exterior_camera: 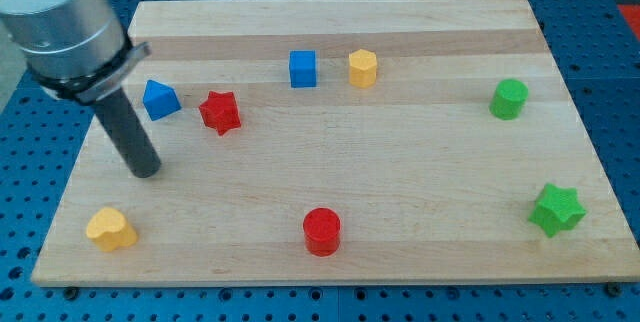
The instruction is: Slide the yellow heart towards the center
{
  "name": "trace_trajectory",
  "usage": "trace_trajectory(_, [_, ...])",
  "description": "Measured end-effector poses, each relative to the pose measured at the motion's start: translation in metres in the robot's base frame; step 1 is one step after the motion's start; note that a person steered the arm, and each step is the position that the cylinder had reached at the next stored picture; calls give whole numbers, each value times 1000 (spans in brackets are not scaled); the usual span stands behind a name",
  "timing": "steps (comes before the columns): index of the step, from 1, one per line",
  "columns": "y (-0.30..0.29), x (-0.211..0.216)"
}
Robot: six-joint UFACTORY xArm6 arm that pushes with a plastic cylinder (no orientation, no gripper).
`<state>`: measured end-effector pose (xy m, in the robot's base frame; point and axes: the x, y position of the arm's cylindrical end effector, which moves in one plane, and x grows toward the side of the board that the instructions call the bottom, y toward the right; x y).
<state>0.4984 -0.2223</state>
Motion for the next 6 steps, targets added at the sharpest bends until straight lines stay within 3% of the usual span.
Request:
trace_trajectory(2, [-80, 16])
trace_trajectory(3, [-83, 22])
trace_trajectory(4, [-82, 101])
trace_trajectory(6, [-72, 118])
